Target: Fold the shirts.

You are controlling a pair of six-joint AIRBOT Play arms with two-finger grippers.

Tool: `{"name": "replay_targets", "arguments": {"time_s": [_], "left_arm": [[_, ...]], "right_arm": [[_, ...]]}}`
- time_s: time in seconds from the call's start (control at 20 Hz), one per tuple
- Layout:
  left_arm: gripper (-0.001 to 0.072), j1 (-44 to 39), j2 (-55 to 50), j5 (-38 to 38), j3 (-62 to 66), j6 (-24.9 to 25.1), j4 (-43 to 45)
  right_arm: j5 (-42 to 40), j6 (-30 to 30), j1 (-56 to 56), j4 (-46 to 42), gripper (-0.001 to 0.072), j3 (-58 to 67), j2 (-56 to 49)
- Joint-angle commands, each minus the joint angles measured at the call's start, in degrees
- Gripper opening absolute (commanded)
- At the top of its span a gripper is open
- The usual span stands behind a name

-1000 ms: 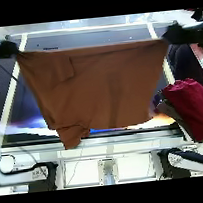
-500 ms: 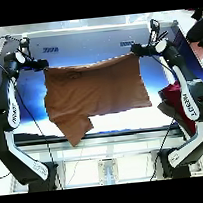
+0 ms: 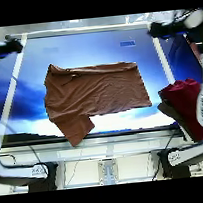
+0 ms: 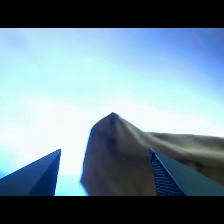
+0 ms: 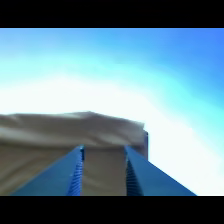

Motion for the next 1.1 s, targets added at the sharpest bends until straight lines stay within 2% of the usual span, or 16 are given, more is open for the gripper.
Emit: {"name": "replay_targets", "arguments": {"time_s": [0.0,0.2,0.25,0.35,0.45,0.5,0.6,0.65,0.7,0.75,0.9,1.05], "left_arm": [[0.0633,10.47,14.27,-10.54,-5.38,2.43,1.75],[0.0634,23.98,31.69,-7.54,-31.8,1.25,-0.96],[0.0634,26.6,36.15,-6.14,-41.0,0.94,-1.09],[0.0633,28.96,42.93,-3.39,-57.72,-3.08,-1.46],[0.0634,28.37,45.03,-4.74,-70.1,-3.91,-4.04],[0.0633,27.45,44.19,-6.25,-74.51,-1.86,-7.02],[0.0632,24.57,41.09,-6.78,-79.54,6.62,-13.31],[0.0633,22.86,38.73,-5.97,-80.24,9.29,-15.21],[0.0633,21.68,36.33,-4.66,-80.08,11.3,-16.76],[0.0633,21.24,33.68,-4.0,-79.91,14.01,-19.39],[0.0633,21.24,25.35,-4.33,-79.6,22.62,-27.21],[0.0632,21.24,19.96,-3.54,-78.6,26.67,-29.75]], "right_arm": [[13.66,-5.84,-6.38,-6.71,0.0265,-2.6,13.0],[13.07,-6.16,-14.69,-4.87,0.0267,-22.51,27.71],[10.67,-6.1,-16.11,-2.47,0.0266,-30.88,31.12],[2.71,-5.9,-16.87,3.87,0.0266,-47.56,36.61],[-2.8,-5.79,-16.87,9.35,0.0267,-59.32,38.51],[-3.74,-5.75,-16.85,11.45,0.0267,-62.86,38.21],[-3.82,-5.81,-16.85,14.27,0.0273,-66.23,37.05],[-3.78,-5.86,-16.85,14.49,0.0321,-66.6,36.61],[-3.89,-5.86,-16.87,14.56,0.0442,-66.58,36.33],[-4.13,-5.86,-16.85,14.56,0.0459,-66.58,36.35],[-4.2,-5.86,-16.85,14.62,0.0459,-66.58,36.35],[-4.09,-5.86,-16.85,16.2,0.0459,-66.58,36.35]]}}
